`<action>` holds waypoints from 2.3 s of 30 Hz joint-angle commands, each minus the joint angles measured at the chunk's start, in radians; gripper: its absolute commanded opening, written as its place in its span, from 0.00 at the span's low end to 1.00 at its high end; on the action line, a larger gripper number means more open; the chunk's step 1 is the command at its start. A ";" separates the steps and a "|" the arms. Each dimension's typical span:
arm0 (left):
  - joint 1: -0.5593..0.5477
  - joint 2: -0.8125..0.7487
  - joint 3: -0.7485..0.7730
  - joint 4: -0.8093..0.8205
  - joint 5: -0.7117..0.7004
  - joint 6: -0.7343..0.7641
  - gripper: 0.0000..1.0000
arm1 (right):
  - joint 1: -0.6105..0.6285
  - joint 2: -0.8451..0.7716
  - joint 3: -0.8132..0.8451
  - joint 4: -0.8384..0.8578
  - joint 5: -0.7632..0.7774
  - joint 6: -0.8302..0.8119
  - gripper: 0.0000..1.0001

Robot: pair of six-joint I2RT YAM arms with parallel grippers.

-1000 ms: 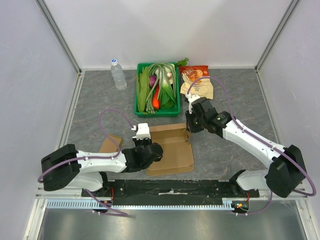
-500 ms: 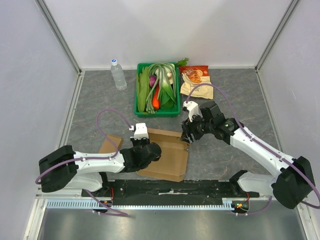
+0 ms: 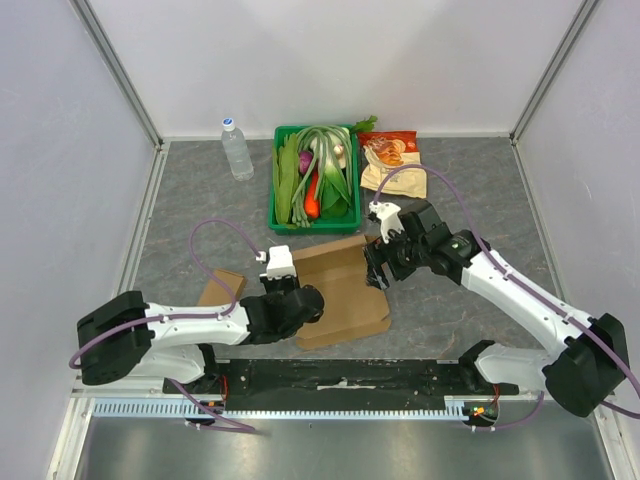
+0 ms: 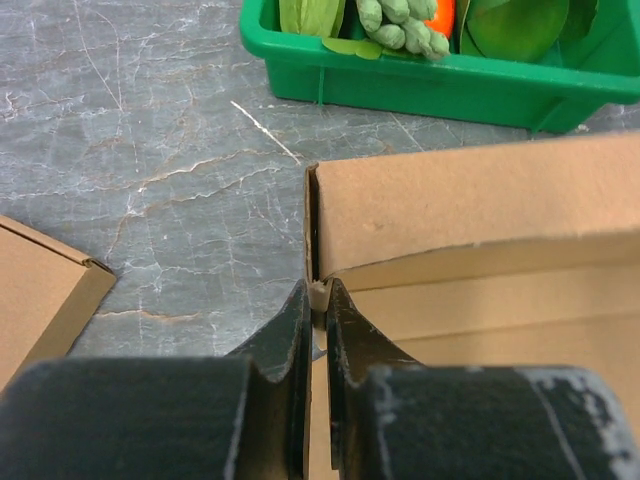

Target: Fold the paper box

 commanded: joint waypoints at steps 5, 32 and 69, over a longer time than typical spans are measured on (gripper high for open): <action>0.015 0.009 0.069 -0.065 -0.106 -0.131 0.02 | -0.054 -0.065 0.025 0.029 0.027 -0.062 0.90; 0.024 0.041 0.056 0.054 -0.067 -0.018 0.02 | -0.053 0.036 -0.095 0.387 0.029 -0.234 0.57; 0.024 0.032 0.030 0.131 -0.035 0.022 0.02 | 0.049 0.192 -0.380 1.232 0.296 -0.242 0.39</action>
